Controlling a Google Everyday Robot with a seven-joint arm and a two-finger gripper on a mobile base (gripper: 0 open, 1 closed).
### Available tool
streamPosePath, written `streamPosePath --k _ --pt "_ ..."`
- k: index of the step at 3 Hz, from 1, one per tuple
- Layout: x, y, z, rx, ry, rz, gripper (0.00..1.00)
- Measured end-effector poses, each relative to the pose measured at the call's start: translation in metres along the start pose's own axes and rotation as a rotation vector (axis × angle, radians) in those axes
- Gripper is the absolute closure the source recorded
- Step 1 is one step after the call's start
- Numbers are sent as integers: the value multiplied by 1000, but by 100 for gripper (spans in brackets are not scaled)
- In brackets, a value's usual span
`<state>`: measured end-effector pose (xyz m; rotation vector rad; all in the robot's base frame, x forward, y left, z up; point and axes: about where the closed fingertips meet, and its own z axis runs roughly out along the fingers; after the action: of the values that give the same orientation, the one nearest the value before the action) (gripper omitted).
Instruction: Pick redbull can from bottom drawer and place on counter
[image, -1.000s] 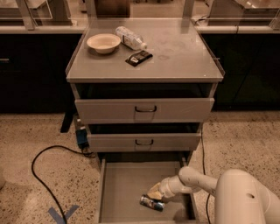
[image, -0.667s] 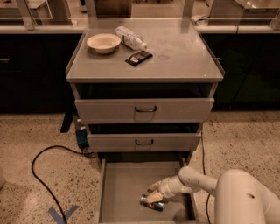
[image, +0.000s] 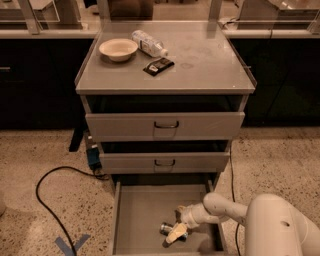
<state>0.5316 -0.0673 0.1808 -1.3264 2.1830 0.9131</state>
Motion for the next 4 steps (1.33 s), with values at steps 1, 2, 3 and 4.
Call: streamPosePath --k 1,2,3,4 --pt "16 2 18 3 27 12 0" --pt "32 -4 38 26 54 34 0" --pt "33 -18 48 95 82 45 0" --pt "32 -29 52 164 108 52 0"
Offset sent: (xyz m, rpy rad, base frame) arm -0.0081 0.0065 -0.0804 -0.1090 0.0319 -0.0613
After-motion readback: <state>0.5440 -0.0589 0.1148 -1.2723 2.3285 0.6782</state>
